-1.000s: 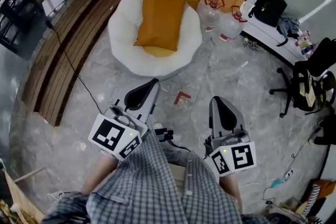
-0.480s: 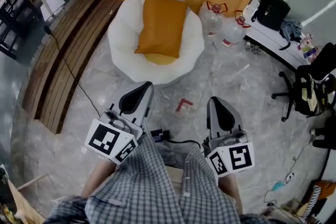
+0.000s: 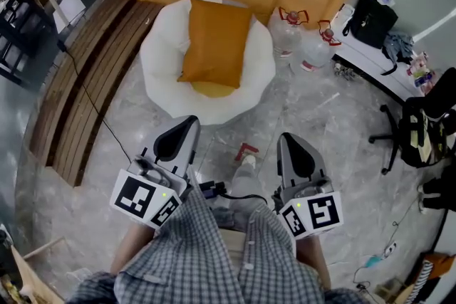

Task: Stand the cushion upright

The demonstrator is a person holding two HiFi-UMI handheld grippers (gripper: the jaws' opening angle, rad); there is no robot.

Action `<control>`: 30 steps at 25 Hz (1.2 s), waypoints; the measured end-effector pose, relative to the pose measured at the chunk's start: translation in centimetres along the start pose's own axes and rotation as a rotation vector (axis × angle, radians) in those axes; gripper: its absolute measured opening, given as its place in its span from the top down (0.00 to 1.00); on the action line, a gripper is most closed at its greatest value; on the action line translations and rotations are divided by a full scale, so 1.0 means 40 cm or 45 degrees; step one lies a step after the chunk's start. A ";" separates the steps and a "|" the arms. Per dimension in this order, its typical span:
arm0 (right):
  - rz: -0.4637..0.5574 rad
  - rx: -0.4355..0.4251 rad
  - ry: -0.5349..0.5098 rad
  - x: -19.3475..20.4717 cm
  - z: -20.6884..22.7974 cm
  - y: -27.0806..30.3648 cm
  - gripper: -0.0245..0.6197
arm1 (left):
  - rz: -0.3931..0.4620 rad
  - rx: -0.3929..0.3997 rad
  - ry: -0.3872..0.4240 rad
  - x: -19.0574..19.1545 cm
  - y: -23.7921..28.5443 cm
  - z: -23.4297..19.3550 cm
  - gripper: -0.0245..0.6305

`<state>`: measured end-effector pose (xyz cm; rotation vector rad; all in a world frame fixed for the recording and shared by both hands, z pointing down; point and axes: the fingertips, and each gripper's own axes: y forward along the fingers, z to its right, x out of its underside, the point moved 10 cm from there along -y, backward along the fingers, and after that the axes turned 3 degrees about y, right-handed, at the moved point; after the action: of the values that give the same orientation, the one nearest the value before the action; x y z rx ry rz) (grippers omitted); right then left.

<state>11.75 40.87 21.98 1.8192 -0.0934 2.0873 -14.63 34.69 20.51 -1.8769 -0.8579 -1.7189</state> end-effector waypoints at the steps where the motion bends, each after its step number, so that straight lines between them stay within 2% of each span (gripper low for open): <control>1: -0.002 -0.012 -0.009 -0.009 0.020 0.015 0.95 | -0.001 -0.008 -0.002 -0.002 0.021 0.001 0.95; 15: -0.048 -0.186 -0.029 -0.102 0.320 0.188 0.95 | 0.023 -0.209 -0.003 -0.042 0.290 0.038 0.95; 21: -0.058 -0.242 -0.040 -0.120 0.375 0.227 0.95 | -0.001 -0.273 0.008 -0.042 0.333 0.048 0.95; 25: -0.081 -0.251 -0.030 -0.107 0.391 0.242 0.95 | -0.008 -0.281 -0.014 -0.034 0.354 0.042 0.95; 30: -0.090 -0.190 -0.014 -0.105 0.418 0.260 0.95 | -0.020 -0.230 -0.017 -0.029 0.414 0.005 0.95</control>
<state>24.65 25.42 22.66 1.7209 -0.1800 1.9667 -2.83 23.02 20.65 -2.0039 -0.7455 -1.8491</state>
